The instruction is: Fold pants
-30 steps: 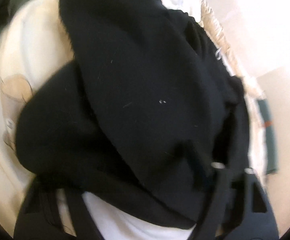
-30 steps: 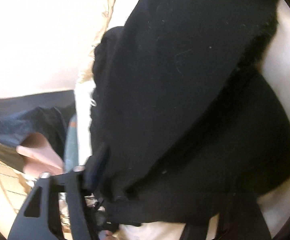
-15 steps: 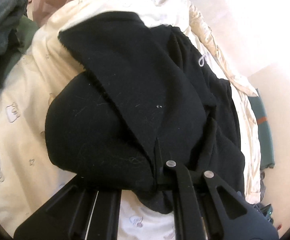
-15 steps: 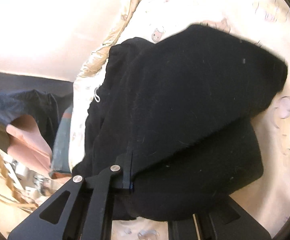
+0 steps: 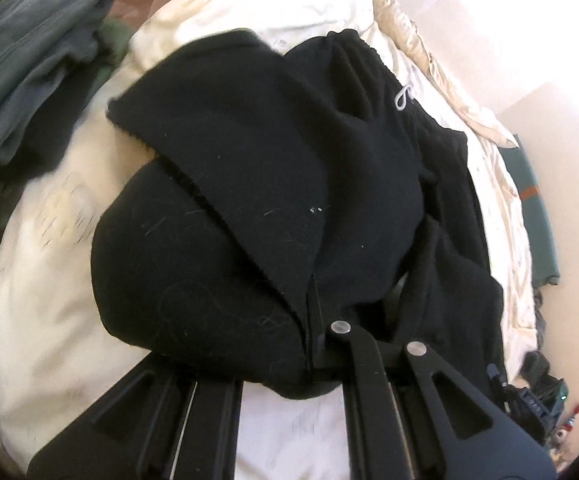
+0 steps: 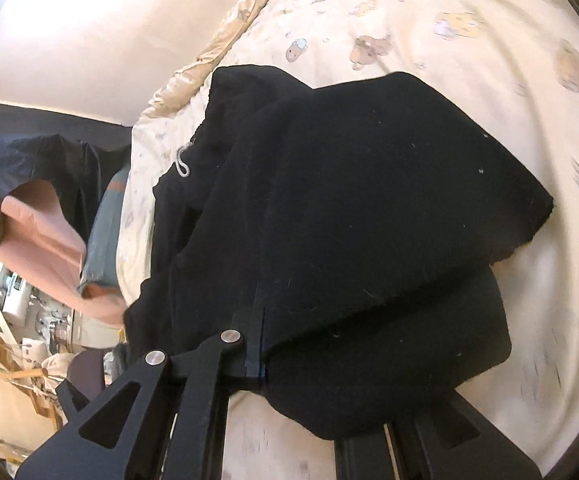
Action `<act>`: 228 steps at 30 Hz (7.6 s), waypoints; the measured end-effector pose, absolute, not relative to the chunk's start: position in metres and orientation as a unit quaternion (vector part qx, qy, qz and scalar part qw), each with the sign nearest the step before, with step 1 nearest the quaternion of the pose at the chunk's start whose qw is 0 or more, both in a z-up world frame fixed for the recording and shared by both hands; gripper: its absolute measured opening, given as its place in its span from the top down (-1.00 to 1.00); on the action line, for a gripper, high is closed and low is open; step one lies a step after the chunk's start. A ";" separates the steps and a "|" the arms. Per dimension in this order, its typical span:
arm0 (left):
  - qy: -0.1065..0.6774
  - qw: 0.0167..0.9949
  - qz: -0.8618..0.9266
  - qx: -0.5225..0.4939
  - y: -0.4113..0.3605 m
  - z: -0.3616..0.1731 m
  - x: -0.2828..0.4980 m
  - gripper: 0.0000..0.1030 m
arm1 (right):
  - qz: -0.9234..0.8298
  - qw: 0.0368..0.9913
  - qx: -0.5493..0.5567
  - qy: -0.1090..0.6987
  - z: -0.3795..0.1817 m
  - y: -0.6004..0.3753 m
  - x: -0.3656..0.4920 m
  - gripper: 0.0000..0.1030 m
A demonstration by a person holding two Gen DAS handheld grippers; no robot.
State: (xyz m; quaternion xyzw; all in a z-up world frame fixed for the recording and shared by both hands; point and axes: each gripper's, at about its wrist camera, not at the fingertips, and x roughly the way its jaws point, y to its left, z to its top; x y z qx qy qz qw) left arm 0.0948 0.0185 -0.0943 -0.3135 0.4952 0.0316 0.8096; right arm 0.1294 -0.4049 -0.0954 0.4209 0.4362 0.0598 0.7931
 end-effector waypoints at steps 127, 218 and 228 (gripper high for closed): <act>0.644 0.742 0.041 -0.182 0.126 -0.155 0.040 0.85 | 0.178 0.795 0.286 0.505 -0.067 -0.285 0.044 0.95; 0.529 0.836 0.096 -0.111 0.123 -0.137 0.279 -0.41 | 0.121 0.817 0.034 0.562 -0.128 -0.234 0.366 -0.55; 0.530 0.836 0.098 -0.106 0.128 -0.139 0.276 -0.41 | 0.060 0.797 0.160 0.579 -0.143 -0.299 0.369 -0.04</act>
